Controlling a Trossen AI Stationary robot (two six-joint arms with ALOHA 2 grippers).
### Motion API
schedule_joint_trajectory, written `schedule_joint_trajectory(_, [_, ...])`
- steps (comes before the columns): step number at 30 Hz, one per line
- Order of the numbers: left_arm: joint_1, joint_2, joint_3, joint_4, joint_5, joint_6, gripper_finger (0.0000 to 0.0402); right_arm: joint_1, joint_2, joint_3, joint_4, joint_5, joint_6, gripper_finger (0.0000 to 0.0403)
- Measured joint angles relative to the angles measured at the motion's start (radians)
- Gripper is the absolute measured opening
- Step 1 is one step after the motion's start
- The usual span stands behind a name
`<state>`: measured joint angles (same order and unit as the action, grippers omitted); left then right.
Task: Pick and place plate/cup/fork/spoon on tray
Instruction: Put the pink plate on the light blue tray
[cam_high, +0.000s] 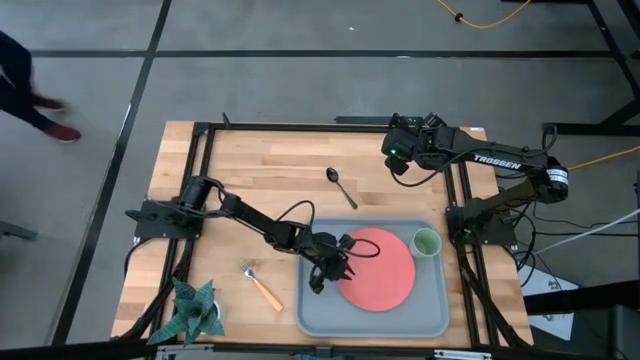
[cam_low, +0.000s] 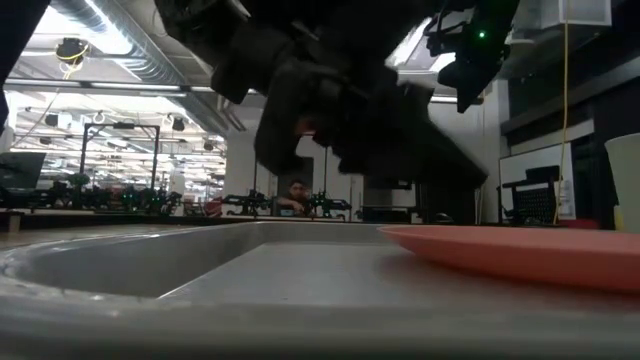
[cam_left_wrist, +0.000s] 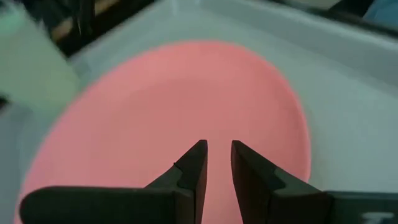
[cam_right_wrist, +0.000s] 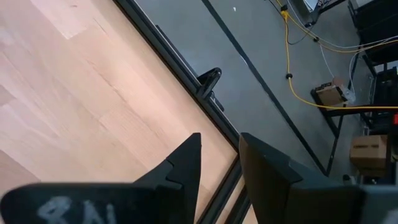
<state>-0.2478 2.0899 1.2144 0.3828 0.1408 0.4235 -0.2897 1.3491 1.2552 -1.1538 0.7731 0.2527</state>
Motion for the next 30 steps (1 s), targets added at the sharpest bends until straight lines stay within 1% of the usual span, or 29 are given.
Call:
schedule_joint_trajectory(3, [0.002, 0.0, -0.001, -0.03, -0.004, -0.051, 0.0065, 0.0, 0.0, 0.0, 0.0, 0.0, 0.0, 0.0115])
schedule_joint_trajectory(8, [0.005, 0.0, -0.001, -0.057, -0.015, -0.064, 0.0065, 0.0, 0.0, 0.0, 0.0, -0.004, 0.0, 0.0115])
schedule_joint_trajectory(14, [0.006, 0.0, -0.001, -0.125, 0.0, -0.207, 0.0065, 0.0, 0.0, 0.0, -0.002, -0.01, 0.0, 0.0115])
schedule_joint_trajectory(17, [-0.004, 0.0, -0.001, -0.124, -0.022, -0.211, 0.0065, 0.0, 0.0, 0.0, -0.002, -0.01, -0.002, 0.0115])
schedule_joint_trajectory(30, [-0.011, -0.002, -0.001, -0.176, -0.02, -0.313, 0.0065, 0.0, 0.0, 0.0, -0.003, -0.01, -0.003, 0.0115])
